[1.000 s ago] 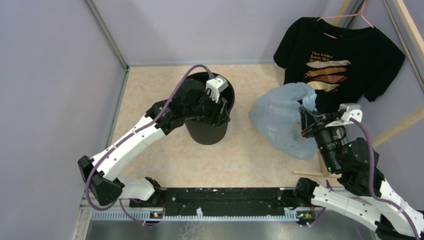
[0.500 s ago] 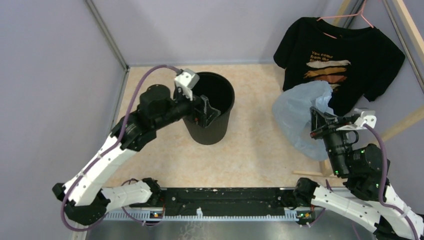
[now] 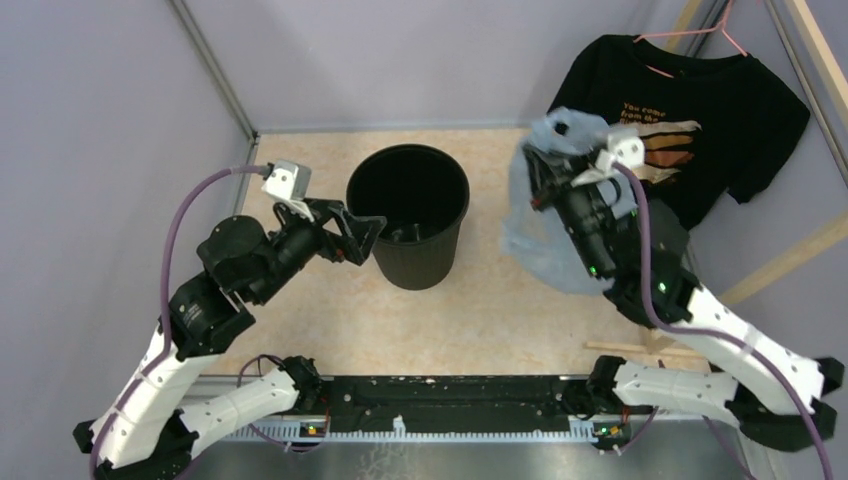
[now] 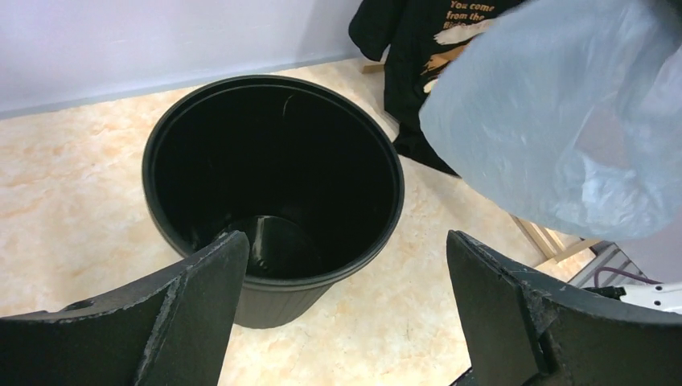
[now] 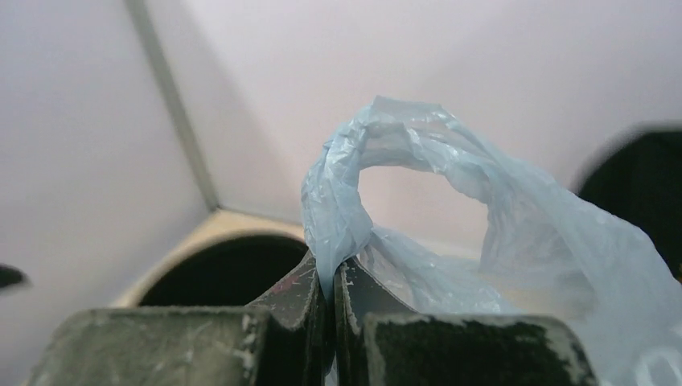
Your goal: Put the trash bags into the trash bin
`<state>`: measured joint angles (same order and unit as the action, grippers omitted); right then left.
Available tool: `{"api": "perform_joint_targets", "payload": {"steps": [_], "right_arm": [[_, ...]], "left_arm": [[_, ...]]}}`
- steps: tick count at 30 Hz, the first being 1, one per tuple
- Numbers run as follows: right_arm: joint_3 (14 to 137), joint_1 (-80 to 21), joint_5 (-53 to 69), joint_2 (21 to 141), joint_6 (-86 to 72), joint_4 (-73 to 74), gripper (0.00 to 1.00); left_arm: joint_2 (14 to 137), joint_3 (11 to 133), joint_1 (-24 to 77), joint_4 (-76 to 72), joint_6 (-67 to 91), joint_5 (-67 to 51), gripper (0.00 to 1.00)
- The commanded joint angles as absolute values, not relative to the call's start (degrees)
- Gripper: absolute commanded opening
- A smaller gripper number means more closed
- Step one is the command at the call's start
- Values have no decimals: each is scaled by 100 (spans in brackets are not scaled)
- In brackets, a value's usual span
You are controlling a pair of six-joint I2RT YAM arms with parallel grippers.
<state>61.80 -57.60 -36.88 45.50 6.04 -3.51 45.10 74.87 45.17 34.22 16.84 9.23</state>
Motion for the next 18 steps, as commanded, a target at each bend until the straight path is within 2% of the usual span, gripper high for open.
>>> {"api": "perform_joint_targets", "payload": {"steps": [1, 5, 9, 13, 18], "right_arm": [[8018, -5761, -1527, 5856, 289, -1179, 0], [9315, -5766, -100, 6824, -698, -1594, 0], [9630, -5766, 624, 7125, -1509, -2608, 0], [9576, -5768, 548, 7107, -1840, -3132, 0], [8655, -5766, -517, 6612, -1924, -3568, 0]], "left_arm": [[4190, 7376, 4537, 3518, 1881, 1345, 98], [3883, 7356, 4536, 3715, 1978, 1617, 98], [3572, 7343, 4540, 3900, 2060, 1906, 98], [3293, 7326, 4540, 3986, 2120, 2206, 98], [2951, 7227, 4542, 3947, 2250, 2737, 98]]}}
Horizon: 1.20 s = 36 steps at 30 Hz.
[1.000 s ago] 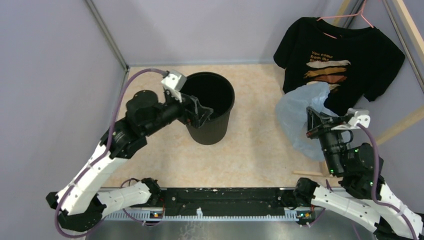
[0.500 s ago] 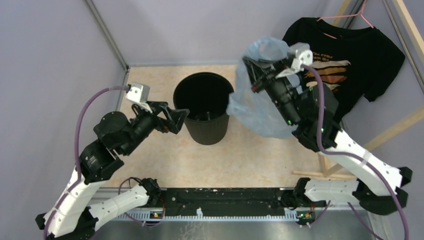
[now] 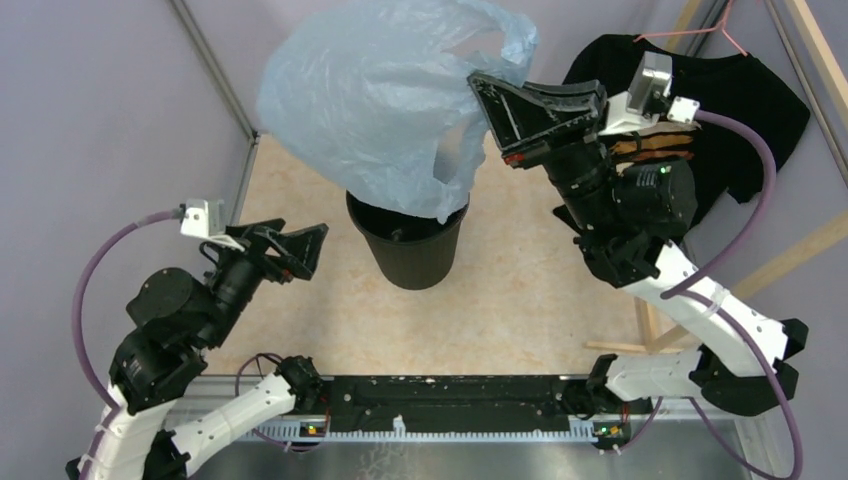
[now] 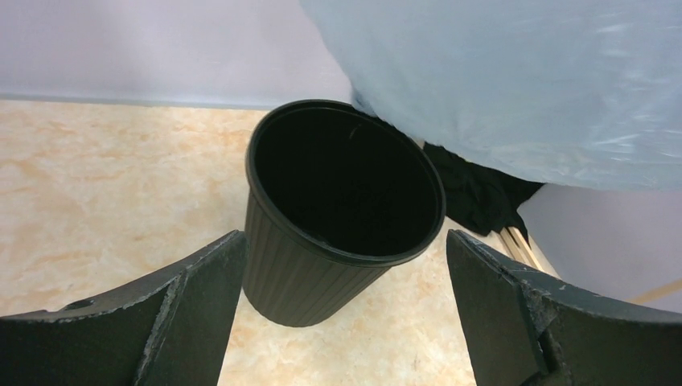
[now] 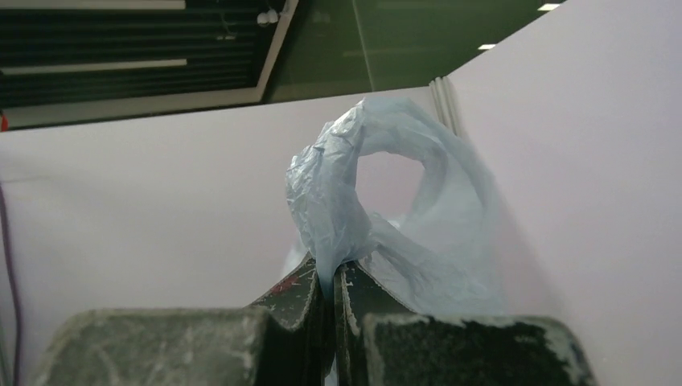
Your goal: Put the trash bags into the trash bin
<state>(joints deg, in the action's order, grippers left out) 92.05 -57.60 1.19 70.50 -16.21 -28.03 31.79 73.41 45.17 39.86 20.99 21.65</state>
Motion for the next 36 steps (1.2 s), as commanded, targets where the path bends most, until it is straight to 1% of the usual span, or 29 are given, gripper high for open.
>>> {"api": "perform_joint_targets", "payload": {"steps": [1, 5, 9, 13, 17, 21, 22, 24, 26, 28, 31, 36], "right_arm": [[8390, -5770, -826, 6486, -1920, -3642, 0], [7432, -5769, -2080, 6020, -1754, -3611, 0], [6677, -5759, -2988, 5779, -1495, -3338, 0], [6175, -5761, -3287, 5710, -1092, -3272, 0], [6010, -5763, -3462, 5618, -622, -3200, 0], [5894, -5765, -3557, 5483, -246, -3081, 0], [5866, -5758, -3562, 5444, -171, -3052, 0], [5780, -5758, -3579, 5364, -57, -2993, 0], [5700, -5759, -3602, 5263, -27, -2934, 0], [5624, -5762, -3581, 5158, -26, -2834, 0], [5472, -5757, -3559, 4986, -26, -2804, 0], [5419, -5762, -3427, 4794, -146, -2665, 0]], "left_arm": [[2885, 7206, 4536, 3939, 2276, 2838, 99], [2734, 7124, 4537, 3884, 2374, 3077, 98], [2733, 7116, 4535, 3796, 2441, 3037, 98], [2916, 7149, 4538, 3677, 2468, 2835, 99], [3257, 7247, 4536, 3637, 2545, 2594, 98], [3668, 7312, 4535, 3205, 2419, 2241, 98], [3889, 7455, 4540, 3100, 2241, 2130, 98], [4562, 8118, 4536, 3192, 2011, 2014, 98], [5359, 9069, 4538, 3778, 1914, 2166, 99], [5986, 9711, 4536, 4031, 1772, 2443, 99], [6510, 10031, 4539, 3962, 1601, 2864, 99], [7102, 10274, 4491, 3654, 1366, 3038, 99]]}}
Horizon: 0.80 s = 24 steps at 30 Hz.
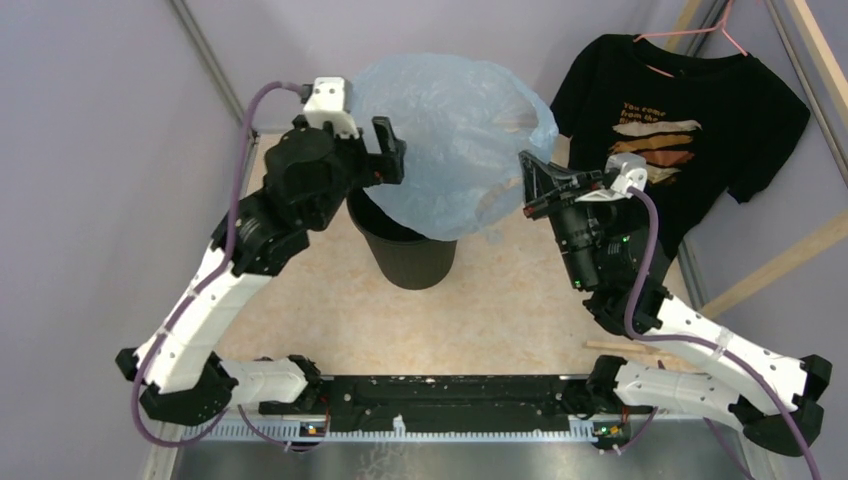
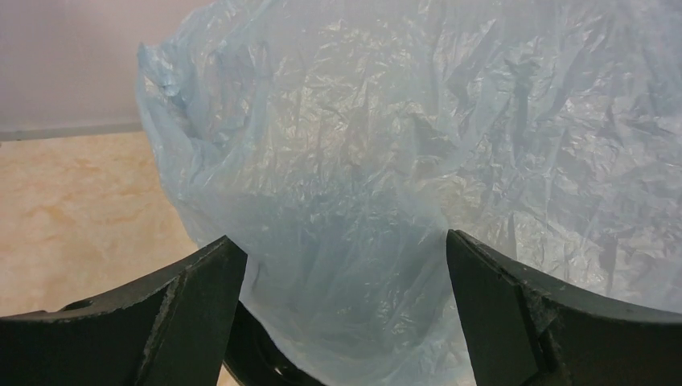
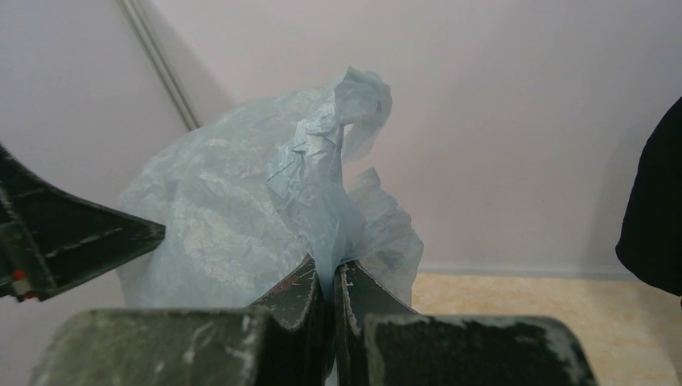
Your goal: Put the trash bags into the trash bin
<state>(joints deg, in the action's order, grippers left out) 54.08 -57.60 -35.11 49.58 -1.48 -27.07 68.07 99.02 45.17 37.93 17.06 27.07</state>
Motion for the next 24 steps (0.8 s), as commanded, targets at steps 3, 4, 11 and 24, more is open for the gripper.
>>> {"api": "perform_joint_targets", "payload": {"steps": [3, 4, 11, 24], "right_arm": [[5484, -5757, -3051, 4773, -190, -2515, 0], [5523, -5757, -2861, 4772, -204, -2442, 0], [5687, -5762, -1883, 4801, -175, -2170, 0], [6706, -5621, -1302, 5746, -120, -1959, 0]], "left_arm": [[7463, 10500, 4329, 3683, 1369, 3039, 99], [7579, 10577, 4246, 3706, 1389, 2968, 99], [7905, 10405, 3334, 3735, 1760, 1804, 97], [6512, 6798, 3219, 3095, 2552, 470, 90]]}}
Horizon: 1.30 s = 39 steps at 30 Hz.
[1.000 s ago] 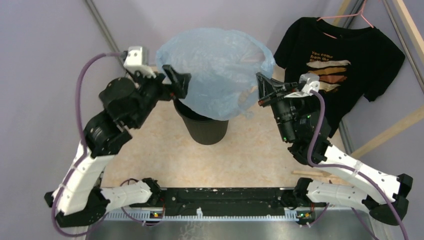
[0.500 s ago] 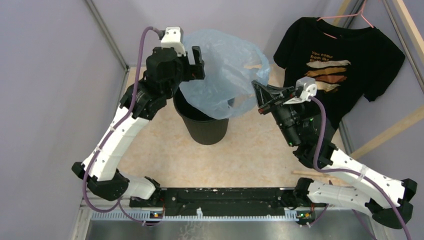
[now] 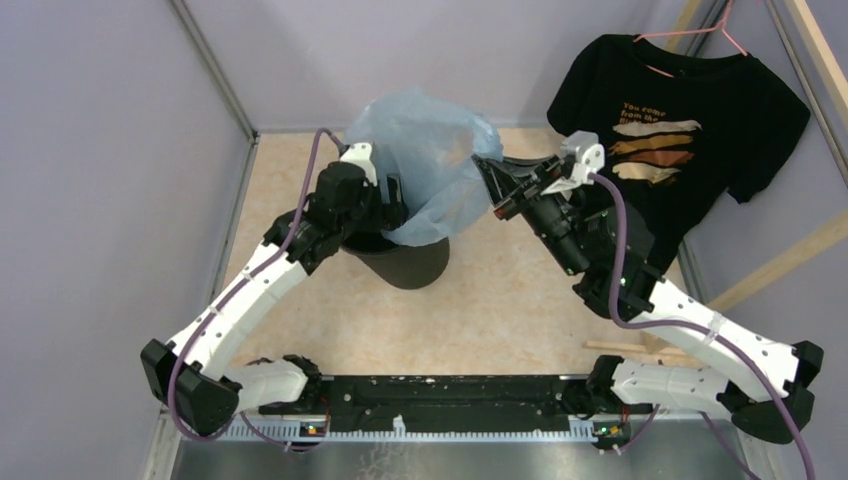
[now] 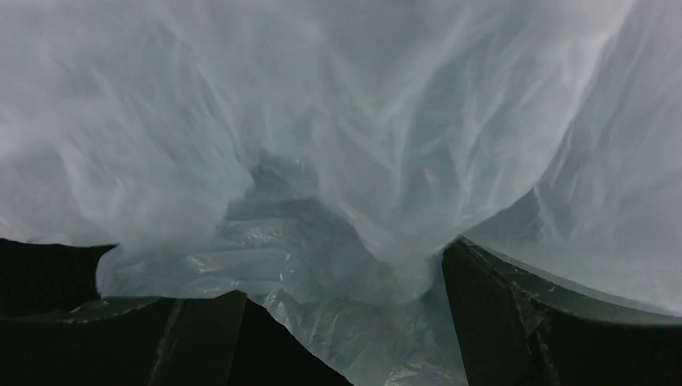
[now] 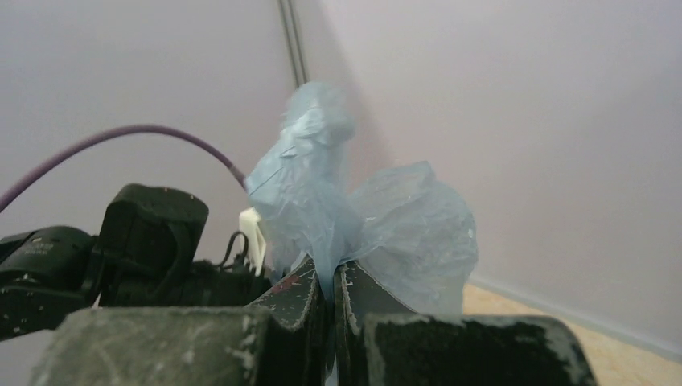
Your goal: Put the trash bags into the trash bin
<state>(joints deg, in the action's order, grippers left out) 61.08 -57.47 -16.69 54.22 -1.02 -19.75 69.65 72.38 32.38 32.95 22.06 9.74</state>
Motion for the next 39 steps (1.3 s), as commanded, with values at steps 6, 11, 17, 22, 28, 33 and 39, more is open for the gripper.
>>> {"api": "perform_joint_targets", "payload": {"steps": [6, 11, 17, 22, 28, 33, 39], "right_arm": [[7625, -5083, -381, 6579, -828, -1468, 0], [8018, -5071, -354, 6921, -545, -880, 0], [8170, -5071, -34, 7058, 312, -137, 0], [8444, -5071, 819, 7236, 849, 499, 0], [8864, -5071, 1054, 7743, 781, 1043, 0], [8954, -5051, 1222, 7810, 501, 811, 0], [9226, -4860, 1316, 7916, -187, 503, 0]], "left_arm": [[6287, 6584, 3218, 3184, 2601, 289, 90], [6286, 7016, 3223, 3296, 2420, 176, 91], [6201, 7802, 3217, 3723, 2067, 461, 96], [5960, 8098, 3220, 4217, 1740, 1229, 99], [5649, 7809, 3219, 4827, 1546, 2456, 99], [5728, 7555, 3225, 5082, 1727, 2732, 99], [5831, 7253, 3216, 4639, 2048, 2066, 93]]}}
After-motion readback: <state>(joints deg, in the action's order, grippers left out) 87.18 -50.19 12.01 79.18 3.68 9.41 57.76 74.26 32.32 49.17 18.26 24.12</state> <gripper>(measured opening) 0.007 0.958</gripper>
